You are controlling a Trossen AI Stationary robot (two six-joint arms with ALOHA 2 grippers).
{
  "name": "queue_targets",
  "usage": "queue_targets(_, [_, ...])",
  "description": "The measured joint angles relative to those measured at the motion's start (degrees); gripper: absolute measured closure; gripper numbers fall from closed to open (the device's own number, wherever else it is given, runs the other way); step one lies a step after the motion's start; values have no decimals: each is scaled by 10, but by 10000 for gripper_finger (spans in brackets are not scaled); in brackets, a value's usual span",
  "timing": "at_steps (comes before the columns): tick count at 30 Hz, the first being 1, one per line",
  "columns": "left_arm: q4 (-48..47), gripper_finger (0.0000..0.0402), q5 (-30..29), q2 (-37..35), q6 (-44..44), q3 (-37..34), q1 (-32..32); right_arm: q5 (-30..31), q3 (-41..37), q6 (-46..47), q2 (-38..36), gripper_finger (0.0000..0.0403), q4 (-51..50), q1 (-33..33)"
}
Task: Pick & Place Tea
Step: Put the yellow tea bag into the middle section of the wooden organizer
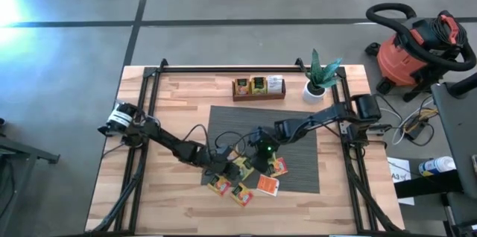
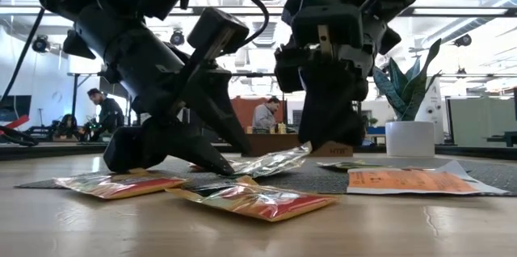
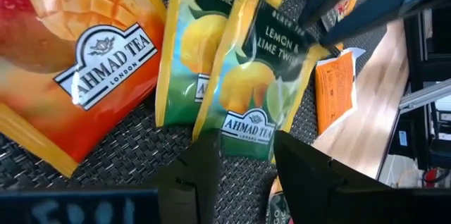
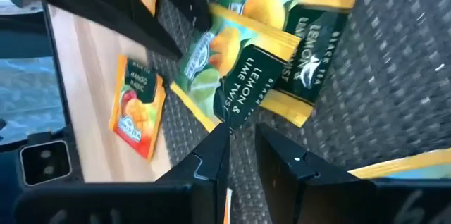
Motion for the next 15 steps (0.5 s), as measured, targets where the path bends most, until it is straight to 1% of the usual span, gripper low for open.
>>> queue_targets(12, [-1, 264, -2, 0, 12, -4, 4, -6, 6, 30, 1, 334, 7, -4])
queue_targets(15, [-1, 264, -3, 0, 12, -5, 4, -6, 9, 30, 0, 321, 6, -5])
